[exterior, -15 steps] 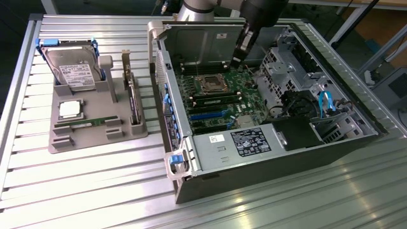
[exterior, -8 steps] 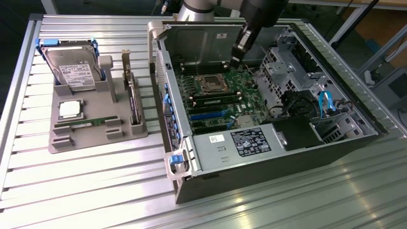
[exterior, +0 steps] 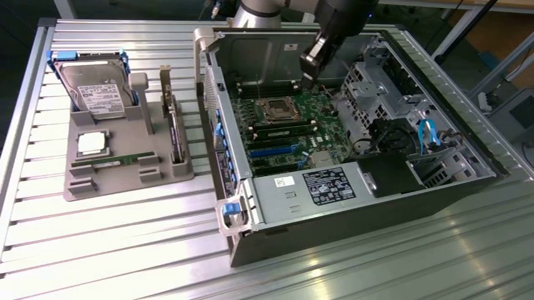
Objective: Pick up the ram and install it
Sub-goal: 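Press down the ram until it locks into place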
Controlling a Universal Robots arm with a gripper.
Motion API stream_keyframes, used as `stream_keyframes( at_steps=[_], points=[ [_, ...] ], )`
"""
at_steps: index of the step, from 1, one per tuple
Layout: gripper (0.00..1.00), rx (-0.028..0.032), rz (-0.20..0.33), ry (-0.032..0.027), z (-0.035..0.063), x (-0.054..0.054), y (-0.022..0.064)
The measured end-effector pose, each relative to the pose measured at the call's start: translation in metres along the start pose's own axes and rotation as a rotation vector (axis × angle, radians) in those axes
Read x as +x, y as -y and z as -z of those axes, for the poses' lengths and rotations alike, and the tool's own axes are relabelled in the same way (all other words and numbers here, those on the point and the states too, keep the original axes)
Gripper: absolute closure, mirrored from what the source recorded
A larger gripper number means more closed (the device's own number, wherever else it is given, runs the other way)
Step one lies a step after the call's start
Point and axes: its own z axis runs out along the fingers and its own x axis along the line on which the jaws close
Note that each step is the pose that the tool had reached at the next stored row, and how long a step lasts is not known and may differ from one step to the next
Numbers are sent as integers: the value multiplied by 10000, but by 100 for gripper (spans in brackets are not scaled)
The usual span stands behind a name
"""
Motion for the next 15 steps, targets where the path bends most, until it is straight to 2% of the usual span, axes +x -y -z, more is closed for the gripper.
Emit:
stream_keyframes(
  at_steps=[6, 15],
  points=[
    [90, -20, -1088, 39, -5, 0, 0],
    [90, -67, -3697, 133, -19, 0, 1]
  ],
)
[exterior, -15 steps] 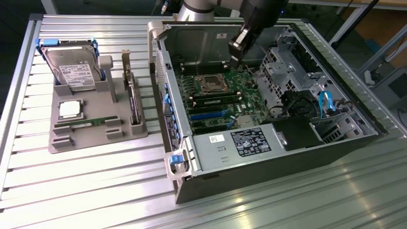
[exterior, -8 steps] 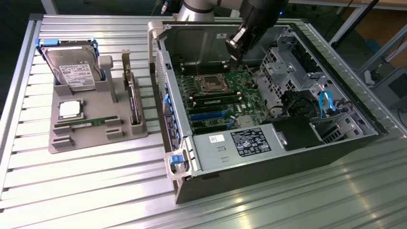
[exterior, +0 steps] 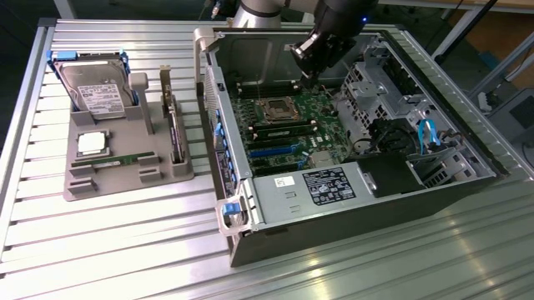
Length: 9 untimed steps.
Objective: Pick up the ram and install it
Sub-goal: 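Press down the ram until it locks into place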
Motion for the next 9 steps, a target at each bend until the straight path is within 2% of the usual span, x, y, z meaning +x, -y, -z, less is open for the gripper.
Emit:
stream_keyframes(
  at_steps=[9],
  points=[
    [90, -34, -1905, 68, -18, 0, 1]
  ],
)
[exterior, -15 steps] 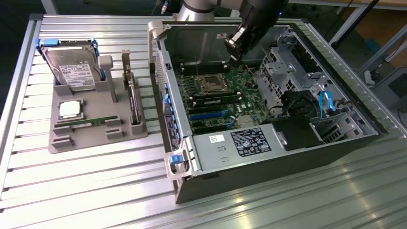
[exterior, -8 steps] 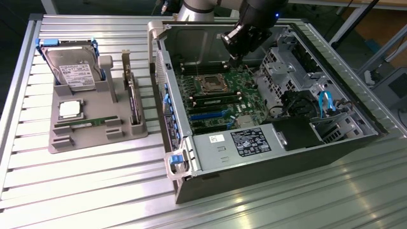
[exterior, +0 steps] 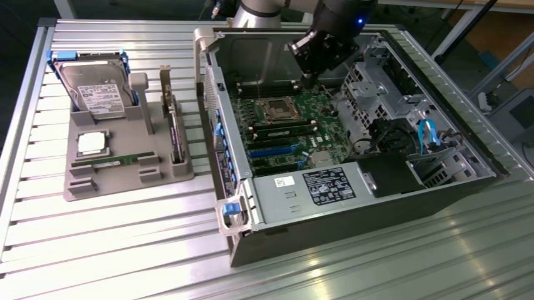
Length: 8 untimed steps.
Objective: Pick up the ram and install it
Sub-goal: 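Press down the ram until it locks into place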
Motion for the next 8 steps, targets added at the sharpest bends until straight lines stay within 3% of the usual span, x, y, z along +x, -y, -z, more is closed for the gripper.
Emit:
stream_keyframes(
  at_steps=[3, 8],
  points=[
    [90, -11, -650, 23, -9, 0, 0],
    [90, -13, -683, 25, -10, 0, 0]
  ],
)
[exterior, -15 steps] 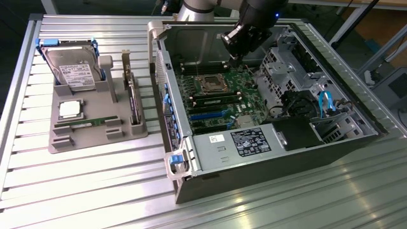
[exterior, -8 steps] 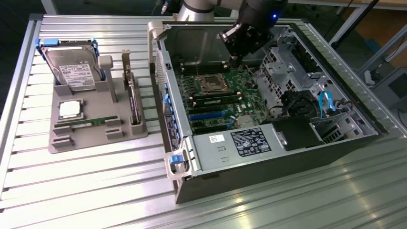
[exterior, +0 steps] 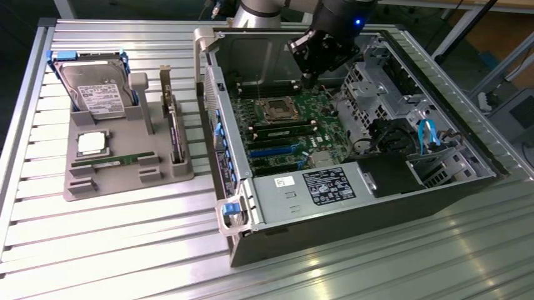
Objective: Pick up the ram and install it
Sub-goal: 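Press down the ram until it locks into place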
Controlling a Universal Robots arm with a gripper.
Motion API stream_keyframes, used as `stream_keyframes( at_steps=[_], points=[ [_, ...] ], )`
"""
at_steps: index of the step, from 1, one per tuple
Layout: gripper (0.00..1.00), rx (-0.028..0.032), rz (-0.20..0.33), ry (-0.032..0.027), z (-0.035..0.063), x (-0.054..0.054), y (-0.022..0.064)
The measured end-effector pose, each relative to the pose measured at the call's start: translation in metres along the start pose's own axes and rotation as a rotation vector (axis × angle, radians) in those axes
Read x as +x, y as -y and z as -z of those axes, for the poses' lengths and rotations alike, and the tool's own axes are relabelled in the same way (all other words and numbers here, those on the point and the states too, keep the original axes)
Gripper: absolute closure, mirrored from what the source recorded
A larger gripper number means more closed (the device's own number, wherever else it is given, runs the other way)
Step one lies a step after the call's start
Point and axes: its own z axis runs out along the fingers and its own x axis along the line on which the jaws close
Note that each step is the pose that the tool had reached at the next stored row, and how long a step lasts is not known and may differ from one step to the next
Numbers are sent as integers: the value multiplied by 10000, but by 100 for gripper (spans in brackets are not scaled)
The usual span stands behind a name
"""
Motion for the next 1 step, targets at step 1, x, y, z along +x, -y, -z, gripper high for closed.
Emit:
stream_keyframes(
  at_steps=[1],
  points=[
    [90, 0, 0, 0, 0, 0, 0]
  ],
)
